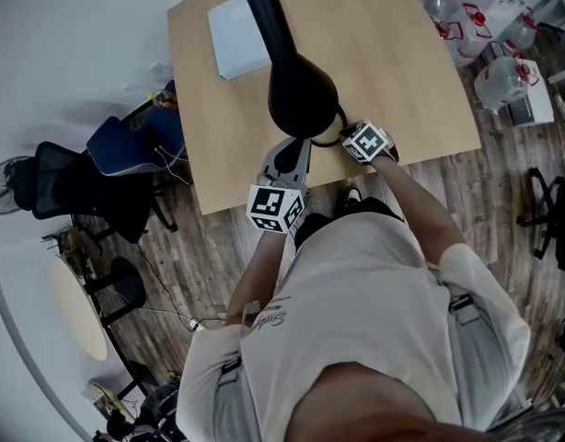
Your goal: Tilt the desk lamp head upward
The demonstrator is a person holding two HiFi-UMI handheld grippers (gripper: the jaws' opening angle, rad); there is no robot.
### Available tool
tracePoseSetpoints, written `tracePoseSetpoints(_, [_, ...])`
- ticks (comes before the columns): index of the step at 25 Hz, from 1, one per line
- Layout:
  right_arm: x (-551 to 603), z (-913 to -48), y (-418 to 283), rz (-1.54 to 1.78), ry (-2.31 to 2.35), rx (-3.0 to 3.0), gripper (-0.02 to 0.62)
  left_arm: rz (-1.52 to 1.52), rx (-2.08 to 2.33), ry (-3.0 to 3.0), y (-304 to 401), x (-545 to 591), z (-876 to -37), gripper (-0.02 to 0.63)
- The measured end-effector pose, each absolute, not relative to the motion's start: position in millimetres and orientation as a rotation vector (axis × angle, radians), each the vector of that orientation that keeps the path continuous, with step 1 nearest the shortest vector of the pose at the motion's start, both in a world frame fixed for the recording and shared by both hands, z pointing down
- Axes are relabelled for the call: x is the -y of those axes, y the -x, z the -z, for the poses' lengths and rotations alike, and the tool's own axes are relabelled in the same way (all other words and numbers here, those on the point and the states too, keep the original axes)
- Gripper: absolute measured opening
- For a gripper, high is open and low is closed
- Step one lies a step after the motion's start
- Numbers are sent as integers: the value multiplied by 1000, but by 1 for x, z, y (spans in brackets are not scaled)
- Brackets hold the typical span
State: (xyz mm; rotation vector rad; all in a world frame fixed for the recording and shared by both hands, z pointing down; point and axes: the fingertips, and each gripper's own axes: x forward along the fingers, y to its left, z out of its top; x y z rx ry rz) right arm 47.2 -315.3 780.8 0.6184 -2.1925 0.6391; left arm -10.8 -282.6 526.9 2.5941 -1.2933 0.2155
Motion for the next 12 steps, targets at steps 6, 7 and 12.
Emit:
tracePoseSetpoints(6, [316, -779, -51, -620, -641, 2183, -5, -177, 1273, -2631, 7, 268, -510, 15])
tracePoseSetpoints(7, [316, -779, -51, -621, -644, 2181, -5, -174, 1270, -2637, 7, 265, -506, 15])
tracePoseSetpoints(12, [316, -779, -51, -621, -649, 2174, -5, -154, 1236, -2682, 7, 250, -483, 15])
